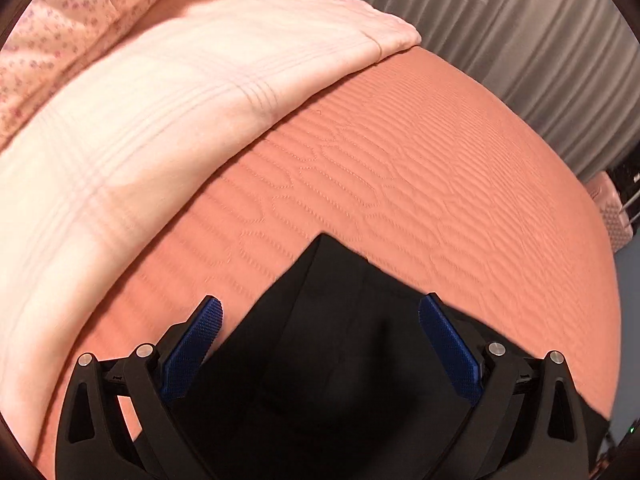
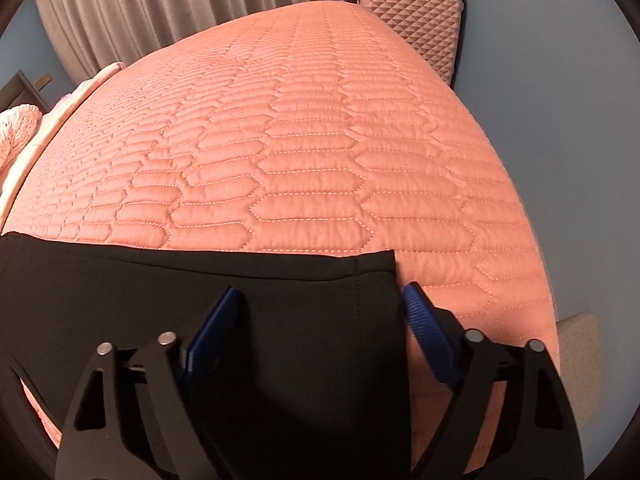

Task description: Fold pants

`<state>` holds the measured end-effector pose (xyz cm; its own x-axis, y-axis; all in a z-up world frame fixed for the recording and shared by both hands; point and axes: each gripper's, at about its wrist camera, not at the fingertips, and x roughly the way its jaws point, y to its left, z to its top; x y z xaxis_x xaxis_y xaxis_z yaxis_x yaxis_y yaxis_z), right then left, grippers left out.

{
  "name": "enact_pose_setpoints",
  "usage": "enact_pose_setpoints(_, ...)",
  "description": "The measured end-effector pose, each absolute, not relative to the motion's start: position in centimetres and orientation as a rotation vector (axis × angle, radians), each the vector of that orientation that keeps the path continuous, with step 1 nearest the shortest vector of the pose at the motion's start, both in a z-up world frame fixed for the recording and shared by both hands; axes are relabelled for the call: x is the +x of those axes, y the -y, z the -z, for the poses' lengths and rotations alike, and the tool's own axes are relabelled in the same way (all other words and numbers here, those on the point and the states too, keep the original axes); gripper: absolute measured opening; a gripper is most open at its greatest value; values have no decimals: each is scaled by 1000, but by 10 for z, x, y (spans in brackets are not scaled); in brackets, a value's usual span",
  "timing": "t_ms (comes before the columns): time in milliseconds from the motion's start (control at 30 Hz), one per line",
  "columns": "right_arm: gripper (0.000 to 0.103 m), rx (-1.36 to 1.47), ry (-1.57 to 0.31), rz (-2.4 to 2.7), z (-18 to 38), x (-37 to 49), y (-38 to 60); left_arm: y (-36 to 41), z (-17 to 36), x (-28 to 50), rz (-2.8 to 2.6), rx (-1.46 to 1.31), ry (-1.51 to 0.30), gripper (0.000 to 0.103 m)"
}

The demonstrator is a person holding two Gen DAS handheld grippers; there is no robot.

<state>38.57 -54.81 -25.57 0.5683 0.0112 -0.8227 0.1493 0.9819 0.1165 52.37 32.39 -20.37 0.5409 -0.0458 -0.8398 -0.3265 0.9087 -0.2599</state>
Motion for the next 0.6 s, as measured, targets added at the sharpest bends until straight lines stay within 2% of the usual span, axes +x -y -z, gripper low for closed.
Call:
enact_pose_setpoints(100, 79, 188, -969, 97, 255, 385, 548, -309, 222, 546, -114, -334, -1063, 96)
enact_pose_setpoints(167, 79, 202, -970, 105, 255, 382, 549, -285, 231, 553, -126, -142, -1080, 95)
enact_pose_setpoints(200, 79, 206, -969, 111, 254, 383, 549, -277, 233, 555, -128, -80, -1076, 93)
enact_pose_setpoints(267, 77, 198, -967, 122, 253, 382, 546, -268, 233, 556, -129, -46, -1063, 82)
enact_pose_setpoints(300, 70, 190, -961, 122, 251, 380, 544, -268, 229, 557, -129, -63, -1056, 65)
enact_pose_setpoints(333, 65, 179, -954, 128, 249, 378, 542, -277, 226, 559, -143, -74, -1053, 38)
enact_pose_setpoints(367, 45, 179, -949, 128, 247, 376, 542, -282, 220, 556, -159, -95, -1057, 32)
enact_pose_setpoints(400, 14, 184, -937, 104, 241, 375, 540, -292, 215, 555, -146, -158, -1060, 15)
enact_pose_setpoints(467, 7, 139, -946, 96, 235, 375, 529, -299, 203, 548, -139, -194, -1044, 9)
enact_pose_setpoints(600, 6, 138, -903, 69, 207, 359, 523, -296, 155, 506, -41, -264, -939, 8)
